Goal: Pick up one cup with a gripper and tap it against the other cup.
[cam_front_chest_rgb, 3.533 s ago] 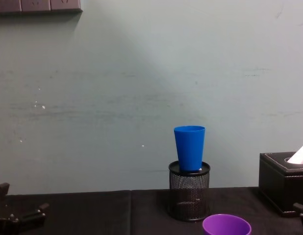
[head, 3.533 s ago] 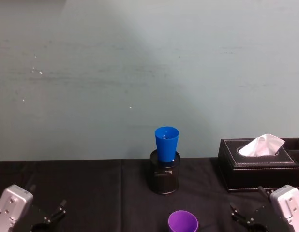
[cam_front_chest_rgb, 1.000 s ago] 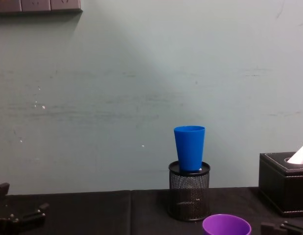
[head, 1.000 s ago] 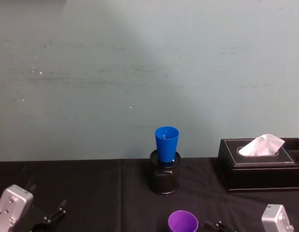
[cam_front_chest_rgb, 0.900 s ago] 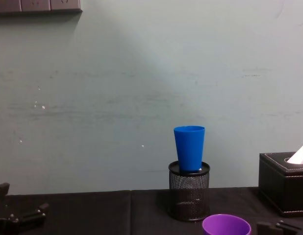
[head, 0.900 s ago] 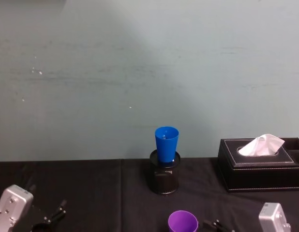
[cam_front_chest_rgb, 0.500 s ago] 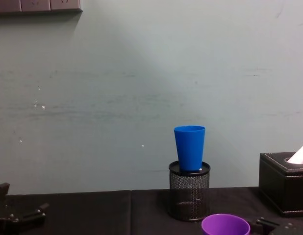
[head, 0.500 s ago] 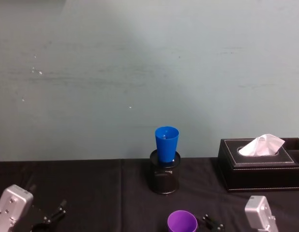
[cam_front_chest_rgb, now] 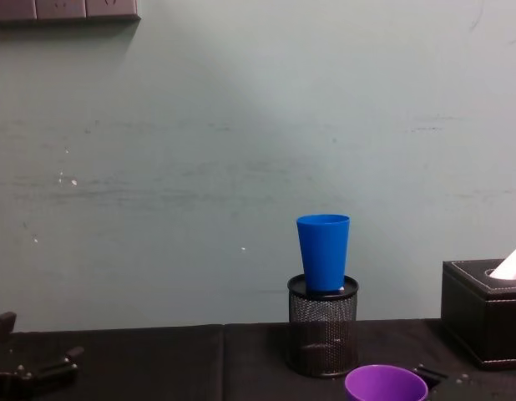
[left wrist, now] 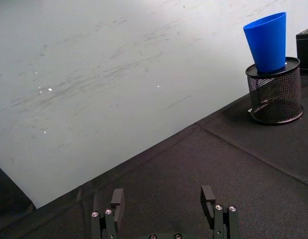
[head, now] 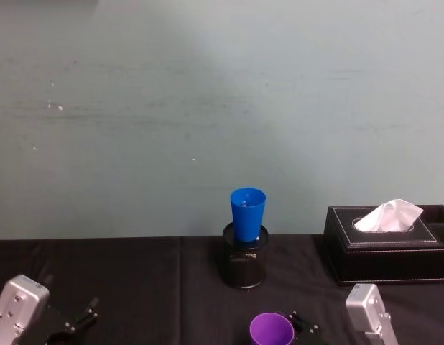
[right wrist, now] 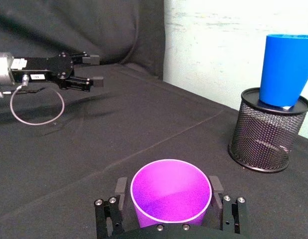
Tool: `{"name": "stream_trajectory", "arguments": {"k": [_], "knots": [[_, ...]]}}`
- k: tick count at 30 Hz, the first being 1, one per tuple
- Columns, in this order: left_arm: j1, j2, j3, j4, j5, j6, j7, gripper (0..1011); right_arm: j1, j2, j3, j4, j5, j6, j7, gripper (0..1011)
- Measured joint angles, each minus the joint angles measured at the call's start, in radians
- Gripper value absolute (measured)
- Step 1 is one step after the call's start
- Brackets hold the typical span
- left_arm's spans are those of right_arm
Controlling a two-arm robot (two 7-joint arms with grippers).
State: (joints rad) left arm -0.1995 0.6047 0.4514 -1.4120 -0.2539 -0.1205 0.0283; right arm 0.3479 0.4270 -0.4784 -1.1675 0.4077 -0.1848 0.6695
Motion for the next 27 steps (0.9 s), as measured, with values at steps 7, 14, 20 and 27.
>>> {"name": "stream_trajectory", "arguments": {"k": [7, 14, 20, 27], "knots": [[0.000, 0.000, 0.000, 0.000, 0.000, 0.000, 0.000, 1000, 0.003, -0.004, -0.001, 0.006, -0.005, -0.001, -0.001, 1004], [0.000, 0.000, 0.000, 0.000, 0.000, 0.000, 0.000, 1000, 0.002, -0.002, 0.000, 0.003, -0.003, -0.001, -0.001, 876], [0.000, 0.000, 0.000, 0.000, 0.000, 0.000, 0.000, 1000, 0.000, -0.001, 0.000, 0.001, -0.001, 0.000, -0.001, 783], [0.000, 0.000, 0.000, 0.000, 0.000, 0.000, 0.000, 1000, 0.000, 0.000, 0.001, 0.000, 0.000, 0.000, -0.001, 744]]}}
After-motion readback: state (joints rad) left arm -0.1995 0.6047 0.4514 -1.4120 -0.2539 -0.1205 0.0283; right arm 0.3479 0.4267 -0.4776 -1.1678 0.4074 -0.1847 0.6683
